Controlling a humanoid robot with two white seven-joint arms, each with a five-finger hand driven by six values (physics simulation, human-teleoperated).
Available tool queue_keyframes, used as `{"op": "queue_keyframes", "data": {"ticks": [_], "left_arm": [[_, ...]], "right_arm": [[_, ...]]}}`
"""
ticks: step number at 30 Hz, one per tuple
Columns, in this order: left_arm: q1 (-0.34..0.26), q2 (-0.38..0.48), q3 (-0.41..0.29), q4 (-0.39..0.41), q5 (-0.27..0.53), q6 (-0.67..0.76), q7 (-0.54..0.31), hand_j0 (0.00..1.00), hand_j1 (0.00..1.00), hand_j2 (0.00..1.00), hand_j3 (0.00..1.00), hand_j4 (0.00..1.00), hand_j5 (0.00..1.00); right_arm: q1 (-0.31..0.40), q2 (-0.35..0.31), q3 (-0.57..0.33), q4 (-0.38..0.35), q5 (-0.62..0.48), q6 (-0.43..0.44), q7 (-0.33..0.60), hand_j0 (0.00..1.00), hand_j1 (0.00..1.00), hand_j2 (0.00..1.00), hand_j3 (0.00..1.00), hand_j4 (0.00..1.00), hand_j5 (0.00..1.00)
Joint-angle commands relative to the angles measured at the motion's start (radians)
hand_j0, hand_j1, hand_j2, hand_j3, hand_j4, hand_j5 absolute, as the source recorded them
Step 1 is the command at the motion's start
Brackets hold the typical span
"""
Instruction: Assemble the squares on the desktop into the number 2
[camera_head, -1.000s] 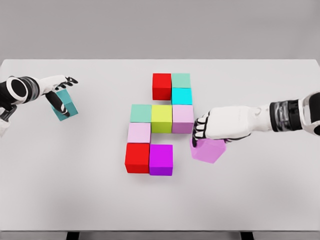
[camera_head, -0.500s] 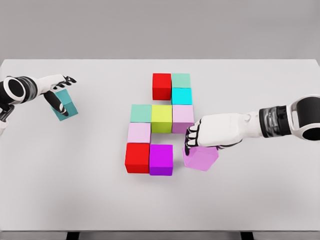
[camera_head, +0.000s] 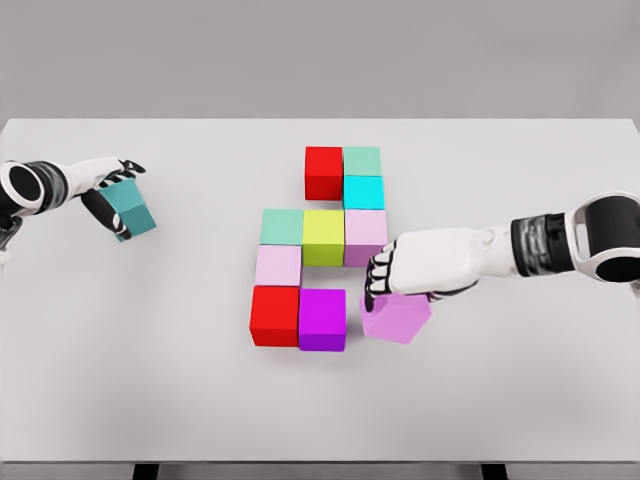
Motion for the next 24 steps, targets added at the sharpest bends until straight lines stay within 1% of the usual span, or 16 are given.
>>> {"op": "queue_keyframes", "data": {"ticks": [1,11,13,15,16,17,18,20,22,23,24], "left_arm": [[0.000,0.002,0.002,0.000,-0.002,-0.002,0.000,1.00,1.00,1.00,1.00,1.00,1.00],[0.002,0.011,0.002,0.000,-0.002,-0.002,0.000,1.00,1.00,1.00,1.00,1.00,1.00],[0.002,0.012,0.002,0.000,-0.002,-0.002,0.000,1.00,1.00,1.00,1.00,1.00,1.00],[0.009,0.017,0.002,0.000,-0.002,-0.002,0.000,1.00,1.00,1.00,1.00,1.00,1.00],[0.011,0.017,0.002,0.000,-0.002,-0.002,0.000,0.98,0.98,0.98,0.98,0.98,0.98],[0.011,0.017,0.002,0.000,-0.002,-0.002,0.000,0.97,0.97,0.97,0.97,0.97,0.97],[0.011,0.017,0.002,0.000,-0.002,-0.002,0.000,0.96,0.96,0.96,0.96,0.96,0.96],[0.011,0.017,0.003,-0.001,-0.002,-0.002,0.000,0.93,0.93,0.93,0.93,0.93,0.93],[0.011,0.017,0.005,-0.001,-0.002,-0.002,0.000,0.89,0.89,0.89,0.89,0.89,0.89],[0.011,0.017,0.011,-0.001,-0.002,-0.002,0.000,0.88,0.88,0.88,0.88,0.88,0.88],[0.012,0.017,0.013,-0.001,-0.002,-0.002,0.000,0.86,0.86,0.86,0.86,0.86,0.86]], "right_arm": [[0.000,0.002,0.000,0.000,-0.005,0.031,-0.001,0.61,0.61,0.61,0.61,0.61,0.61],[0.000,0.010,0.002,0.000,-0.005,0.031,-0.001,0.63,0.63,0.63,0.63,0.63,0.63],[0.000,0.011,0.002,0.000,-0.004,0.028,-0.001,0.66,0.66,0.66,0.66,0.66,0.66],[0.000,0.016,0.002,0.000,-0.004,0.024,-0.001,0.66,0.66,0.66,0.66,0.66,0.66],[0.000,0.015,0.002,0.000,-0.004,0.022,-0.001,0.69,0.69,0.69,0.69,0.69,0.69],[0.000,0.015,0.002,0.000,-0.002,0.019,-0.001,0.80,0.80,0.80,0.80,0.80,0.80],[-0.002,0.015,0.000,0.000,-0.002,0.012,-0.001,1.00,1.00,1.00,1.00,1.00,1.00],[-0.003,-0.001,-0.009,0.000,-0.002,-0.002,-0.001,1.00,1.00,1.00,1.00,1.00,1.00],[-0.006,-0.041,-0.033,0.000,-0.002,-0.004,-0.001,1.00,1.00,1.00,1.00,1.00,1.00],[-0.005,-0.071,-0.088,-0.002,-0.004,-0.007,-0.001,1.00,1.00,1.00,1.00,1.00,1.00],[0.003,-0.134,-0.206,0.000,-0.016,-0.027,-0.001,1.00,1.00,1.00,1.00,1.00,1.00]]}}
